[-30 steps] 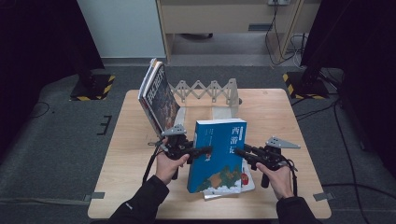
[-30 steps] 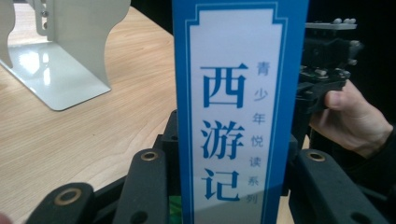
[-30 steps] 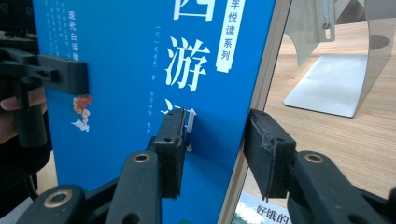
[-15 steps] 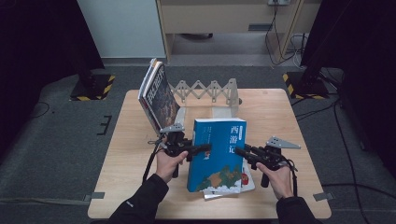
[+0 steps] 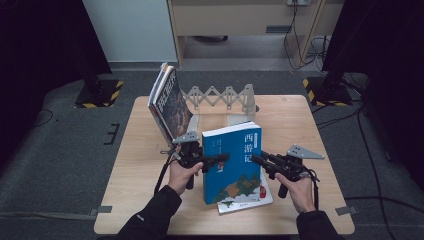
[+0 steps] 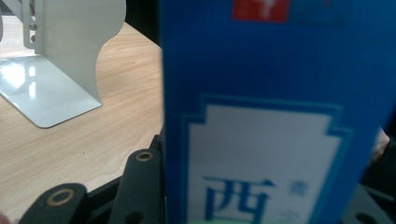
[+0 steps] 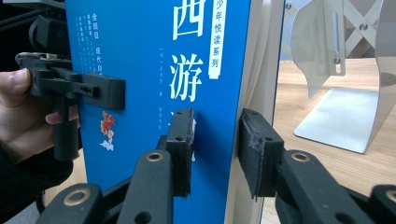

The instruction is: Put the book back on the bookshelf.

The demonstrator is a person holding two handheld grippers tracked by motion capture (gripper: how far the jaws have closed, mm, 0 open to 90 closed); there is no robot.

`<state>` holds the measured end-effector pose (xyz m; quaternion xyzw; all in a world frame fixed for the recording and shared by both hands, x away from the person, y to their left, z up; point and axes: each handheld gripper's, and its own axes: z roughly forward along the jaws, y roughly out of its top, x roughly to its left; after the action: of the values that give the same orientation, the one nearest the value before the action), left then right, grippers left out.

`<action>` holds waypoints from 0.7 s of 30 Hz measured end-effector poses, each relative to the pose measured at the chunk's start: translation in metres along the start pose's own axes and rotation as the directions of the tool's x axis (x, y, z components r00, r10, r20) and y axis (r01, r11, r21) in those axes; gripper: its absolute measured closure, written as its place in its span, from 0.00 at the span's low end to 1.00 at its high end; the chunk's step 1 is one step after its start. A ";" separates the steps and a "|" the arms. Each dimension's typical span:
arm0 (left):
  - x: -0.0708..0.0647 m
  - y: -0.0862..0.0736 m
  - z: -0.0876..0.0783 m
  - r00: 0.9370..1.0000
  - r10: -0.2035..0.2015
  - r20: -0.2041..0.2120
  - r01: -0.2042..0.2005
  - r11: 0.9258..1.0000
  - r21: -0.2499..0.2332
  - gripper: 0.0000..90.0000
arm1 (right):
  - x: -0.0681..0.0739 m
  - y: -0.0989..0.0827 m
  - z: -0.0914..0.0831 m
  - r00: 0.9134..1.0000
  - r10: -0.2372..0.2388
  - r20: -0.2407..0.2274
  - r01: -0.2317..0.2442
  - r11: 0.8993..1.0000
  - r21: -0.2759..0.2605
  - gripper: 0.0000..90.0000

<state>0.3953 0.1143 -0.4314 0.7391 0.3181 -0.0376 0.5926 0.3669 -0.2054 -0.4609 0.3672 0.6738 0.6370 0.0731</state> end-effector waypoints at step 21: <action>-0.005 -0.006 0.001 0.998 0.065 -0.001 -0.065 0.998 -0.020 0.66 | -0.005 -0.006 0.004 0.999 -0.006 0.038 0.005 1.000 0.021 0.67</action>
<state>0.3884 0.1117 -0.4345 0.7432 0.2943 -0.0151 0.6007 0.3706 -0.2041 -0.4689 0.3781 0.6798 0.6228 0.0838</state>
